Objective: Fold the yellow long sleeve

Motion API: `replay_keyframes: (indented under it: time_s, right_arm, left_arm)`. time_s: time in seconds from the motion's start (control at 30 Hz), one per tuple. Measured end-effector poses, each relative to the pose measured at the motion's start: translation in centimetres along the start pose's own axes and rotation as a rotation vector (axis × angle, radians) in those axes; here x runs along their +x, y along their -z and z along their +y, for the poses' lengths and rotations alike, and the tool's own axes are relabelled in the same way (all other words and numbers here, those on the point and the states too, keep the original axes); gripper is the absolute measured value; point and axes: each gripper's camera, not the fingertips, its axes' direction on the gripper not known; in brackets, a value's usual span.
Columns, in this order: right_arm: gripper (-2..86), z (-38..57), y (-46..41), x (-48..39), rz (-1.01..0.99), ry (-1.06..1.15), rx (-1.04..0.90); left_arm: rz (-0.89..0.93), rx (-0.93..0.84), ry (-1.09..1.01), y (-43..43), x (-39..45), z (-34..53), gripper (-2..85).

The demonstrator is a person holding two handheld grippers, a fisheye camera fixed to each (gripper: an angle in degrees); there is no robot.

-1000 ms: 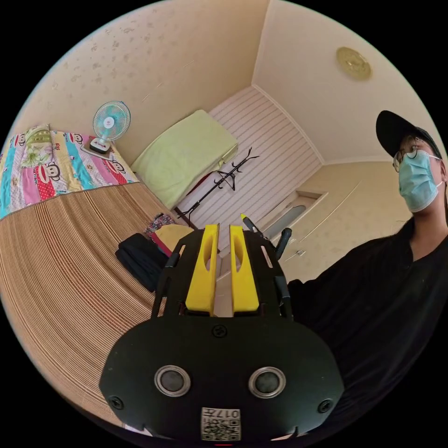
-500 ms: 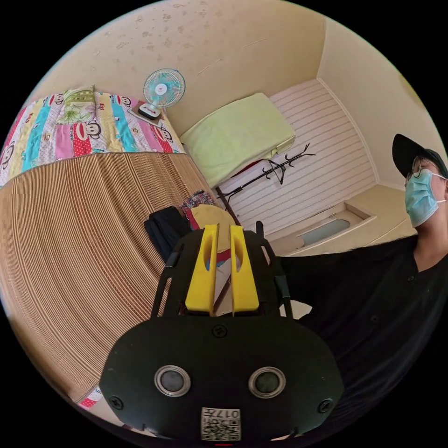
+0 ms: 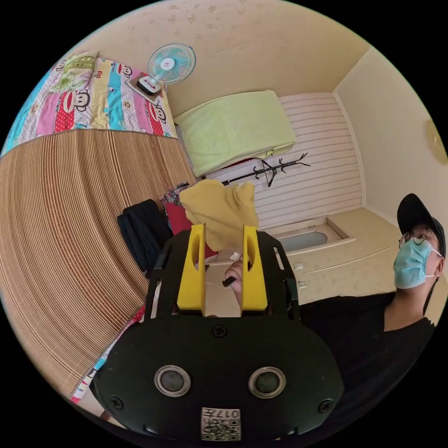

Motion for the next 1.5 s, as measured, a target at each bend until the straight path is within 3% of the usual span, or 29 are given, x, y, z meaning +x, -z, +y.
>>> replay_keyframes:
  time_s: [0.17,0.23,0.3,0.4,0.5,0.7,0.97,1.07,1.17,1.23,1.3,1.4,1.5]
  right_arm:
    - [1.2,3.7,-12.4,-8.1,-0.092,0.122,-0.29]
    - [1.1,5.8,-18.5,-10.8,-0.162,0.138,-0.403]
    - [1.1,6.8,-22.1,-13.8,-0.168,0.215,-0.447]
    - [1.1,7.5,-25.6,-16.5,-0.295,0.247,-0.409]
    - [1.1,8.7,-27.8,-16.4,-0.371,0.176,-0.33]
    - [1.1,10.0,-31.3,-16.3,-0.484,0.151,-0.306]
    - [1.1,10.2,-37.3,-18.2,-0.688,0.275,-0.327]
    - [1.0,12.5,-40.6,-21.0,-0.813,0.318,-0.383]
    - [0.9,16.4,-43.1,-25.4,-0.894,0.402,-0.488]
    - [0.8,20.0,-43.9,-28.8,-0.791,0.47,-0.548]
    - [0.8,22.4,-44.2,-29.9,-0.699,0.472,-0.553]
    - [0.9,25.1,-44.2,-29.0,-0.743,0.396,-0.527]
    - [1.2,26.6,-43.5,-27.4,-0.701,0.4,-0.529]
  left_arm:
    - [0.021,-0.151,0.164,1.0,-4.0,-2.1,11.6]
    - [0.214,-0.111,0.256,3.1,-7.0,-0.1,0.8]
    - [0.444,-0.012,0.223,5.7,-7.9,1.1,-0.3]
    - [0.513,-0.011,0.082,11.5,-7.0,0.7,-0.7]
    - [0.38,0.052,-0.037,19.7,-4.4,0.3,-0.2]
    - [-0.007,0.153,-0.008,32.8,-1.9,3.5,7.5]
    - [-0.064,0.174,0.24,37.2,-6.1,12.9,12.7]
    - [0.119,0.129,0.312,34.5,-9.5,15.0,13.3]
    - [0.501,0.06,0.335,29.2,-12.0,15.4,14.4]
    - [0.746,0.051,0.372,25.4,-13.7,15.8,14.4]
    - [0.858,0.112,0.341,24.0,-14.2,16.4,11.6]
    - [0.911,0.139,0.198,23.9,-14.0,16.9,6.7]
    - [0.703,0.252,-0.079,29.0,-11.5,17.3,4.5]
